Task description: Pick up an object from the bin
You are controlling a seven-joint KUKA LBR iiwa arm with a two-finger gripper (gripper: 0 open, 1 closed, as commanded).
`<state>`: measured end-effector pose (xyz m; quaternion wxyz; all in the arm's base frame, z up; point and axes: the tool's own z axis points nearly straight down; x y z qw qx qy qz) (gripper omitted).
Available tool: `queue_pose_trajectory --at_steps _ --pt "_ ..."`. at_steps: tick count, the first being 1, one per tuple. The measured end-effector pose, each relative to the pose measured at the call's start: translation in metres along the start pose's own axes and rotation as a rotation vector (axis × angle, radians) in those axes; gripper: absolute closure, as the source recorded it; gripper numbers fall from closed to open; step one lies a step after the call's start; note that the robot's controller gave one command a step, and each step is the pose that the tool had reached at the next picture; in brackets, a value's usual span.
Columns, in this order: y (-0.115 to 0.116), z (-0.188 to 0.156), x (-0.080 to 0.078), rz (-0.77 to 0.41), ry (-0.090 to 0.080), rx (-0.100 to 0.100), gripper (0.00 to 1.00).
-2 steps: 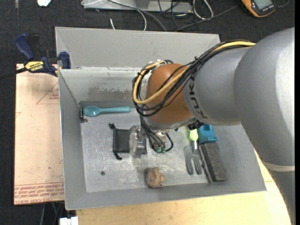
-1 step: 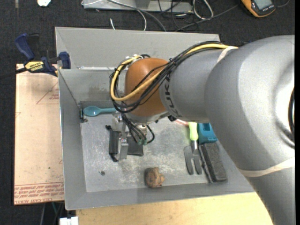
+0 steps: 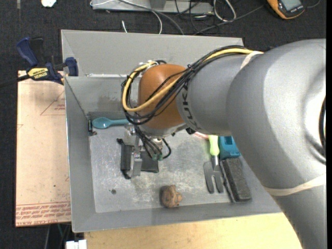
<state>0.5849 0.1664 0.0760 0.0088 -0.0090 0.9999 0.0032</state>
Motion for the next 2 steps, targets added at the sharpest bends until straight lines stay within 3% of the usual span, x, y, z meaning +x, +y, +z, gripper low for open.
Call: queue_pose_trajectory --at_steps 1,2 --pt "-0.0255 0.0041 -0.027 0.134 -0.004 -0.004 1.0" --pt "-0.0255 0.0041 -0.027 0.134 -0.004 -0.004 1.0"
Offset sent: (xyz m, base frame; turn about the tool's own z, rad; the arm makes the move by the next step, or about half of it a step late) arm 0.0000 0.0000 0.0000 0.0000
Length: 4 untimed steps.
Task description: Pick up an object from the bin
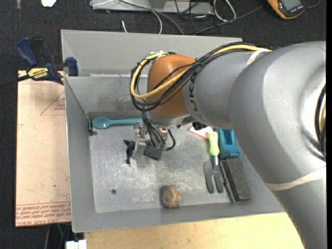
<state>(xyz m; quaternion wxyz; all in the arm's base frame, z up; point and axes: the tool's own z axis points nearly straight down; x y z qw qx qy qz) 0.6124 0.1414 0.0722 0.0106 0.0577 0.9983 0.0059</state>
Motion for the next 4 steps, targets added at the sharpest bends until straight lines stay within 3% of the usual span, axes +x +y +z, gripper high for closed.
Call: queue_pose_trajectory --at_steps 1,2,3,4 --pt "-0.008 0.0 -0.029 -0.222 -0.001 -0.004 1.0" --pt "-0.016 0.0 -0.042 -0.157 -0.003 -0.002 1.0" --pt "-0.091 -0.001 -0.05 -0.007 -0.009 -0.007 1.0" --pt "-0.179 -0.003 -0.059 -0.136 -0.007 -0.004 1.0"
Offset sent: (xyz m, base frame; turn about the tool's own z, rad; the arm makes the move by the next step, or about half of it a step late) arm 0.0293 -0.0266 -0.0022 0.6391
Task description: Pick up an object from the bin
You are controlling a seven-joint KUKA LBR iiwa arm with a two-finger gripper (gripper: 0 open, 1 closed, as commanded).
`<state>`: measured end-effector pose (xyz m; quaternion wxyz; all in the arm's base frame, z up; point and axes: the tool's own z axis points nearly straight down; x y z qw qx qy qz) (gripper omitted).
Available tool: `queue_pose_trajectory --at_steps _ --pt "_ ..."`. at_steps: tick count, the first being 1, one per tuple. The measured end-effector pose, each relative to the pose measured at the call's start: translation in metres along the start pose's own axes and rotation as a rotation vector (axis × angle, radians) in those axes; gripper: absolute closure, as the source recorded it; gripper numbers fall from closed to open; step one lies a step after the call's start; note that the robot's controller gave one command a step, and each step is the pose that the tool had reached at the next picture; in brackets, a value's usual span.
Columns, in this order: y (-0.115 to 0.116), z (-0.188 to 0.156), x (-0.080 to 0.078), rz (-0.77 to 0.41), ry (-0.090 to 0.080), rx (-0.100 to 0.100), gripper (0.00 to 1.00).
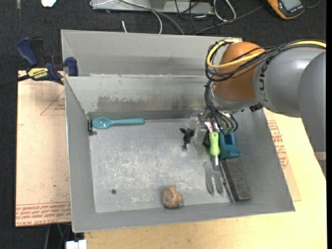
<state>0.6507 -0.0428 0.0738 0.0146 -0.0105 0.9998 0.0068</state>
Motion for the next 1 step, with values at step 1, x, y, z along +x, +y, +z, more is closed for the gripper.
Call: queue_pose_trajectory --at_steps 1 --pt "0.0065 -0.087 0.001 0.021 0.002 0.0 1.0"
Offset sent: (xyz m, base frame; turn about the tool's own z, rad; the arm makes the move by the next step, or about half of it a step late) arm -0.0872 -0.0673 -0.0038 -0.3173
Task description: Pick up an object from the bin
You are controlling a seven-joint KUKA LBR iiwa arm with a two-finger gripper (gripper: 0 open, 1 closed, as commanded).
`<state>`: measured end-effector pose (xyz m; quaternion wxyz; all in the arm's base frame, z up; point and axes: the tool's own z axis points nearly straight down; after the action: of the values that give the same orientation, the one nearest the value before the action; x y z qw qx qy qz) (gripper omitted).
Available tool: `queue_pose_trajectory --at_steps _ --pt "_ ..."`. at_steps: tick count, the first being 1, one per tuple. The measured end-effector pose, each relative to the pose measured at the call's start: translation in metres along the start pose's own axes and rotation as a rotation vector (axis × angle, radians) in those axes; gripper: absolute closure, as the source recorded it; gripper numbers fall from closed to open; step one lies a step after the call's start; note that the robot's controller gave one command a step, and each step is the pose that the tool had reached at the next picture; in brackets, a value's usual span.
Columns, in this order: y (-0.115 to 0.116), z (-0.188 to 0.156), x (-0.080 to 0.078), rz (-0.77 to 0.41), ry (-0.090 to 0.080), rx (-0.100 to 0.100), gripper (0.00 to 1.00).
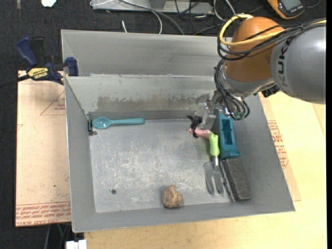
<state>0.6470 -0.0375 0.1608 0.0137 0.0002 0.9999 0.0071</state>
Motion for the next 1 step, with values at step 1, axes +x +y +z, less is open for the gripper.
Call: queue_pose_trajectory --at_steps 1 --pt "-0.0527 0.0595 0.0625 -0.289 0.001 0.001 1.0"
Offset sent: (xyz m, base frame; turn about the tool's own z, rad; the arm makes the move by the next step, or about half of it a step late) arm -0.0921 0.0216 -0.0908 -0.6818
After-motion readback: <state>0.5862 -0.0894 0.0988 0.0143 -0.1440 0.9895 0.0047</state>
